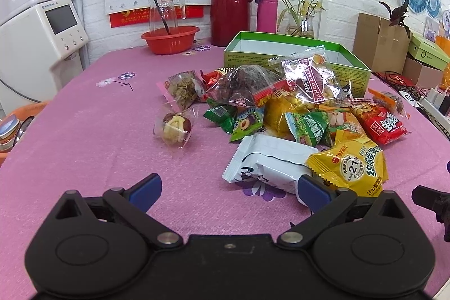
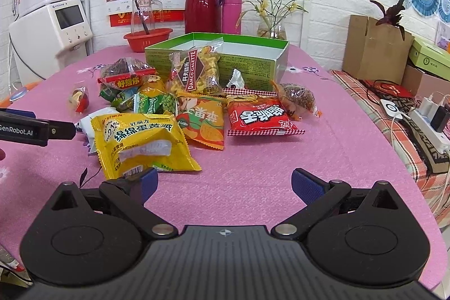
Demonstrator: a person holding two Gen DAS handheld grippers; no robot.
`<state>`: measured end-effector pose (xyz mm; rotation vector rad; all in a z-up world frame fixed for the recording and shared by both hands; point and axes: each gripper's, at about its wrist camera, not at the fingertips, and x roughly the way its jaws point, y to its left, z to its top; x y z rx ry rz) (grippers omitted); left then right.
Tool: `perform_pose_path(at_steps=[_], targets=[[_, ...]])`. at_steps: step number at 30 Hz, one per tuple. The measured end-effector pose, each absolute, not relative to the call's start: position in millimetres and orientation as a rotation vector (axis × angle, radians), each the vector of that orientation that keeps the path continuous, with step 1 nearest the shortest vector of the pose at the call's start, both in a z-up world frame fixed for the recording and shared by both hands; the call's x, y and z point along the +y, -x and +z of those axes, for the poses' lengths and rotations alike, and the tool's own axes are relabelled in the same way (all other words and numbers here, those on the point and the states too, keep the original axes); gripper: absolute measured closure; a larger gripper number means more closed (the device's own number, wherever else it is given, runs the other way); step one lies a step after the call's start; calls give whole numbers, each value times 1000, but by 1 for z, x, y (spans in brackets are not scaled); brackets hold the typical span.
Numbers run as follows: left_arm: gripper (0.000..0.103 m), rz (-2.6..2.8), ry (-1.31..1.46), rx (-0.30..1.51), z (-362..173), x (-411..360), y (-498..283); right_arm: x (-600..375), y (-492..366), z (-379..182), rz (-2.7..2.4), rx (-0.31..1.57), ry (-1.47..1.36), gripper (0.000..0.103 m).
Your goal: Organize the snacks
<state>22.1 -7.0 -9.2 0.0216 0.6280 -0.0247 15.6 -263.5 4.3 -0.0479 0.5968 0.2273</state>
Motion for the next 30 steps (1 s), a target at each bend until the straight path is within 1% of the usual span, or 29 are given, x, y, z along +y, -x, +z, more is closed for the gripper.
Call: perform_pose_path(at_steps=[30], targets=[[0, -22, -20, 652, -10, -6, -22, -259, -13, 1, 272, 613, -4, 0]])
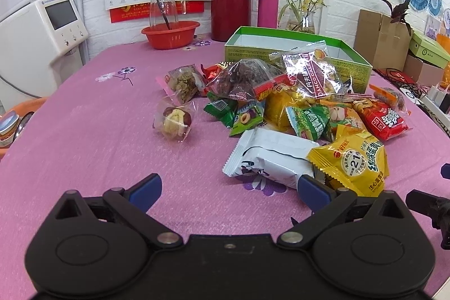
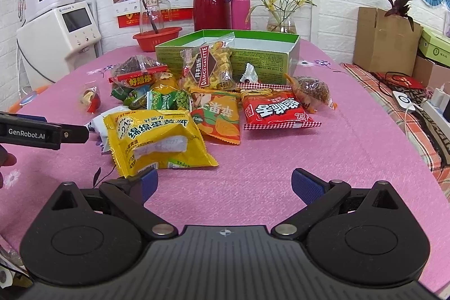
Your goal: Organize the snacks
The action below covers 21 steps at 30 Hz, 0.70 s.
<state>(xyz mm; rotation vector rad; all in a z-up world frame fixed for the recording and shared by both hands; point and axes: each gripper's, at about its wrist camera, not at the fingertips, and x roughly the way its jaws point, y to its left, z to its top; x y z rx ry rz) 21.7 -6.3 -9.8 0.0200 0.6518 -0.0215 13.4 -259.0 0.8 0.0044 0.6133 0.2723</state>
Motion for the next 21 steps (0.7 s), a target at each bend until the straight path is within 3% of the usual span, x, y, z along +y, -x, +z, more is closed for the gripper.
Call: perform_pose_path(at_steps=[21], targets=[[0, -113, 35, 652, -5, 6, -17, -221, 7, 0, 301, 604, -143, 0]])
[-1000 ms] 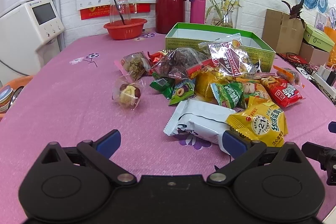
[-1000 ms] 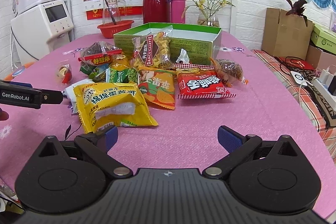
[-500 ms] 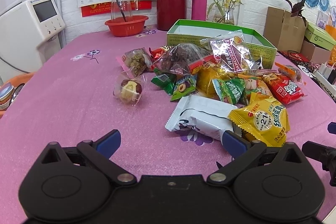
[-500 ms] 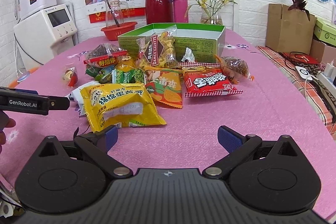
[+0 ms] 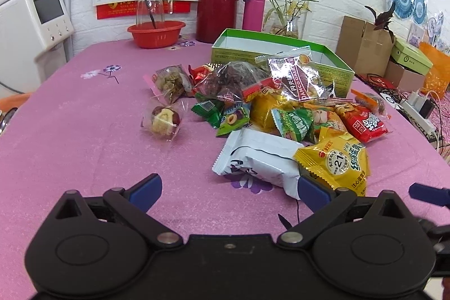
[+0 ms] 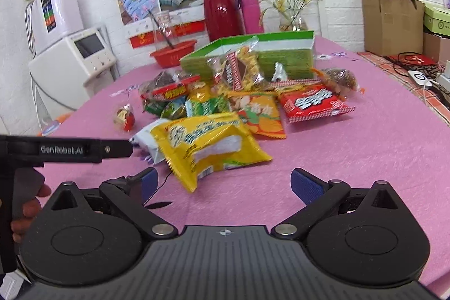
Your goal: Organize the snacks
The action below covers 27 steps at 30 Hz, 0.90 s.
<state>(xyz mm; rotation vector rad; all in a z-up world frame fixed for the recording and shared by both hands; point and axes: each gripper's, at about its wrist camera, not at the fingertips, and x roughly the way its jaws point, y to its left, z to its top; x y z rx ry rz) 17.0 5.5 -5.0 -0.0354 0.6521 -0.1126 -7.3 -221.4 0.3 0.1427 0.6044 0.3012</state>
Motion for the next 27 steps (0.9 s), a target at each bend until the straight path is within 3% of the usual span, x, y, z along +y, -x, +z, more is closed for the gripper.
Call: perform_pose_path(at_steps=[13, 19, 27], targets=[[0, -159, -3, 703, -8, 11, -10, -209, 8, 0, 213, 681, -92, 0], [0, -242, 17, 736, -7, 3, -16, -207, -9, -8, 493, 821, -178, 0], [0, -317, 53, 722, 1, 2, -24, -200, -23, 1, 439, 718, -82, 0]])
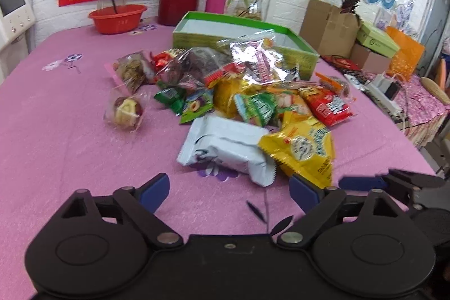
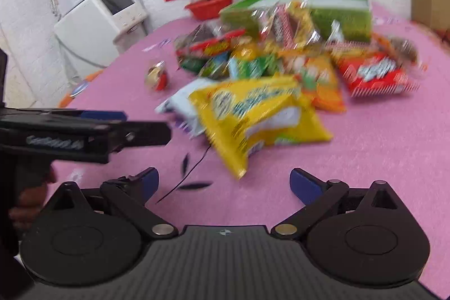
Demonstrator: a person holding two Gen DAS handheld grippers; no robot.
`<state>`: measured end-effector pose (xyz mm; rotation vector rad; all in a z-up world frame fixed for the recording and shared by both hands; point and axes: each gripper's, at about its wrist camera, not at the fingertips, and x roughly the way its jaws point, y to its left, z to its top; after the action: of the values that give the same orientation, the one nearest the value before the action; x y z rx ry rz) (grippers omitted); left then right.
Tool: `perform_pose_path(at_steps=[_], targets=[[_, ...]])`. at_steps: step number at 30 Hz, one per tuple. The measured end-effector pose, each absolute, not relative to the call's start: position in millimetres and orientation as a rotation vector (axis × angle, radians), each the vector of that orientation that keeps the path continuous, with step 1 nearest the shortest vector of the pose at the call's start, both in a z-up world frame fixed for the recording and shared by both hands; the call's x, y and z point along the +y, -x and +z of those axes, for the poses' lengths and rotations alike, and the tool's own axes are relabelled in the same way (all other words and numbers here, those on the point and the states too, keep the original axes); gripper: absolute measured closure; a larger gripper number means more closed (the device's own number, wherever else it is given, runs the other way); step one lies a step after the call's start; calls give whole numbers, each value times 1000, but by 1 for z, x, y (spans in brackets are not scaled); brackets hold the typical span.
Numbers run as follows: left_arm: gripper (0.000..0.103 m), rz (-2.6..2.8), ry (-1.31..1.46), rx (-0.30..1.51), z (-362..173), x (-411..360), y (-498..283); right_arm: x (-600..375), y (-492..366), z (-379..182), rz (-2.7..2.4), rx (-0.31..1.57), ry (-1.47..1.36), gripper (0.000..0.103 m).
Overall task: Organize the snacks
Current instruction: 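Grasp a yellow snack bag with the left tool while the right grasps another yellow bag, then lift both yellow bags over the green box and open both tools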
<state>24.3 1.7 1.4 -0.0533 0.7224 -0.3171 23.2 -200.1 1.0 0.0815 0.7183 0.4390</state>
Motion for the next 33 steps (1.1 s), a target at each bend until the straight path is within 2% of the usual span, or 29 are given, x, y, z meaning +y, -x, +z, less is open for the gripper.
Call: perform_pose_path(at_steps=[2, 3, 5, 6, 7, 9, 18, 20, 21, 22, 23, 27, 28, 30, 33], targets=[[2, -355, 63, 713, 5, -2, -28, -200, -31, 0, 463, 679, -47, 0], [10, -377, 69, 712, 6, -3, -31, -198, -34, -1, 477, 669, -23, 0], [17, -424, 82, 723, 6, -9, -39, -194, -42, -4, 486, 642, 50, 0], [26, -442, 84, 734, 6, -13, -44, -193, -45, -6, 493, 621, 84, 0], [42, -455, 83, 744, 5, -16, -48, -192, -48, -8, 496, 608, 112, 0], [55, -477, 84, 759, 5, -22, -57, -192, -56, -12, 500, 614, 146, 0], [50, -569, 29, 766, 11, -56, -76, -212, -66, -12, 464, 643, 91, 0], [53, -602, 42, 809, 6, -63, -84, -216, -60, -12, 464, 649, 93, 0], [58, -616, 54, 837, 3, -65, -89, -218, -57, -12, 462, 648, 90, 0], [74, -627, 63, 858, 2, -67, -91, -221, -55, -12, 461, 648, 87, 0], [79, -640, 67, 871, 0, -70, -93, -222, -53, -12, 461, 651, 88, 0], [79, -649, 59, 890, -5, -82, -98, -224, -51, -15, 466, 674, 74, 0], [80, -647, 53, 889, -5, -84, -98, -223, -50, -15, 465, 676, 80, 15], [80, -650, 54, 879, -3, -86, -96, -223, -47, -13, 457, 667, 94, 32], [81, -649, 33, 839, 8, -90, -91, -230, -46, -5, 447, 650, 62, 46]])
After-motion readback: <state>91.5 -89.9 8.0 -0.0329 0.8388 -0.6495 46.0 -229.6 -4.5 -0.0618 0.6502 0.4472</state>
